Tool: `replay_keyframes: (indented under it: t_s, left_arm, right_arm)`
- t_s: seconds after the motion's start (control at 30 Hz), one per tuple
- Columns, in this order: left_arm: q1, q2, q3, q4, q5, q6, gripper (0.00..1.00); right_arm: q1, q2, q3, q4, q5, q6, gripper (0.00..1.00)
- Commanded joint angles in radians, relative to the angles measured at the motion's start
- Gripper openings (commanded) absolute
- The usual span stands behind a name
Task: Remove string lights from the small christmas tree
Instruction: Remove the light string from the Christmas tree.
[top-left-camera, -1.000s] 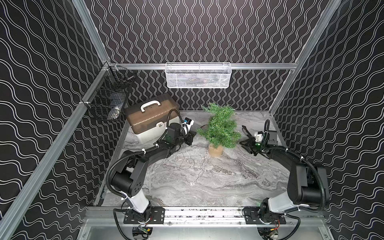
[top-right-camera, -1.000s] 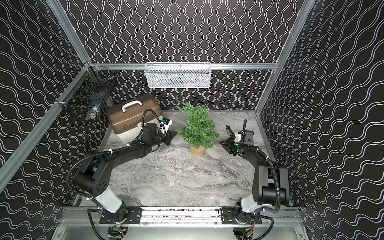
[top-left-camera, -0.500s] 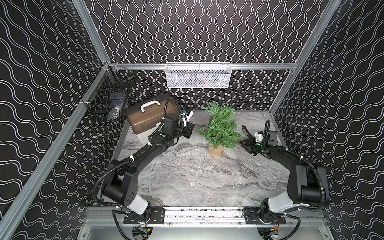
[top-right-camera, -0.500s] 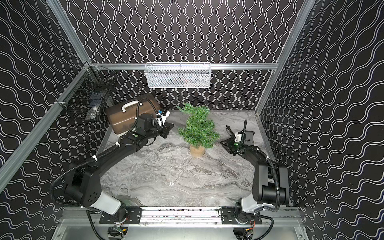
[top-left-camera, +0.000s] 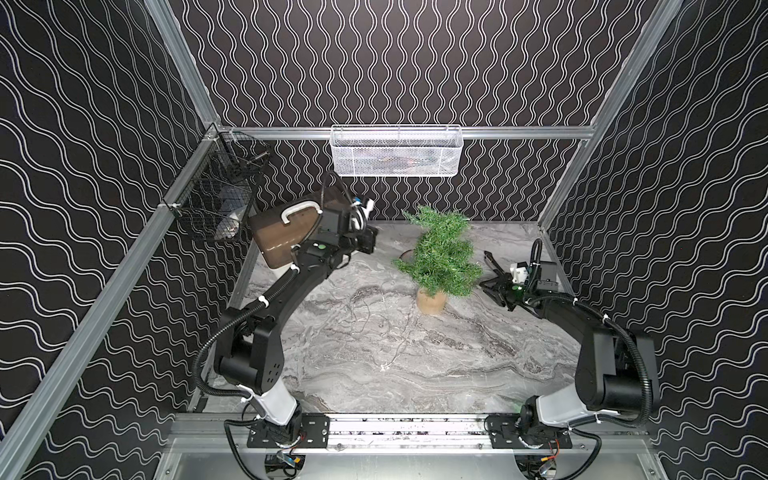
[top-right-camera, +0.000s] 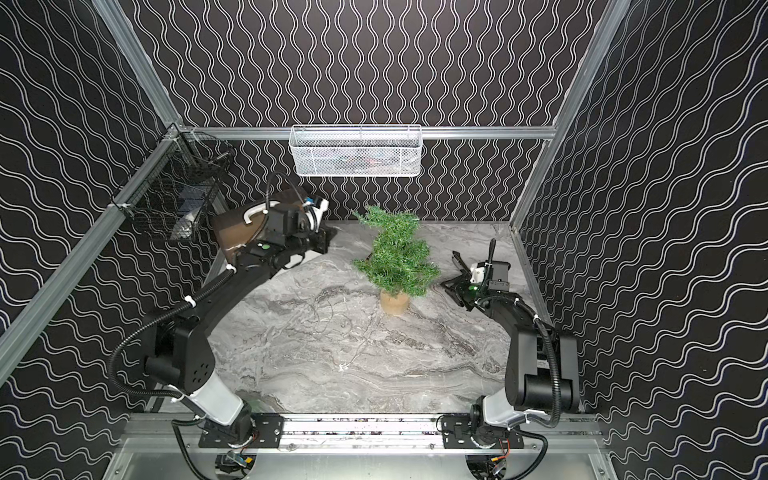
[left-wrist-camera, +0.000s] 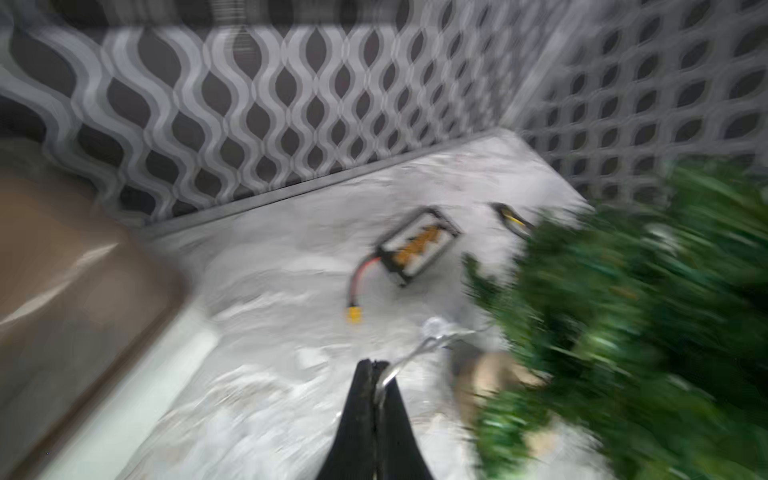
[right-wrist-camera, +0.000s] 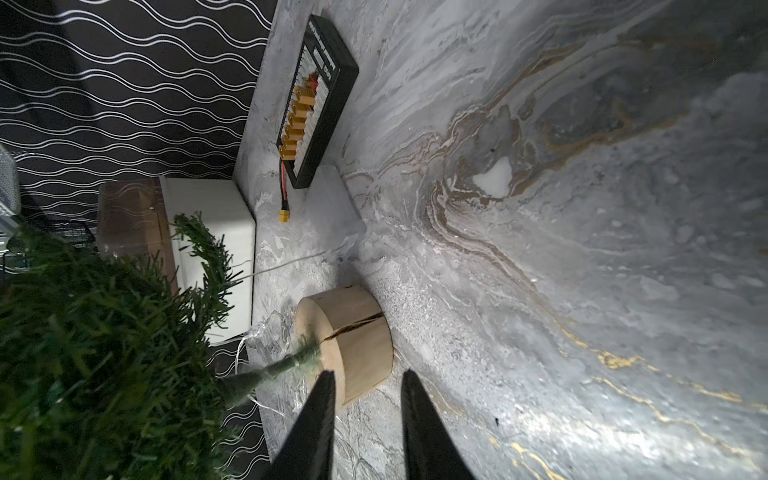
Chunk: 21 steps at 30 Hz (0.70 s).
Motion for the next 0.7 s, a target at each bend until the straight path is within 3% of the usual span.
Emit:
replay_keyframes:
  t_s: [0.0,0.13,0.5,0.67]
  left_arm:
    - [0.068,-0.032,0.016,-0.097,-0.075,-0.142,0.0]
    - [0.125,-0.125,-0.019,-0.113,-0.125,-0.184,0.0]
    - [0.13,-0.375,-0.019,-0.32,-0.316,-0.156,0.0]
    - [0.13,-0.338,-0.058,-0.256,-0.185,-0.181,0.0]
  right_arm:
    - [-0.002,-0.011,0.007,-0.009,0.0,-0.016,0.29]
    - [-0.002,-0.005,0.004,0.006,-0.011,-0.007,0.28]
    - [-0.002,-0.013,-0.001,-0.001,-0.016,-0.011,0.28]
    - [-0.002,0.007,-0.001,0.032,-0.04,0.011,0.29]
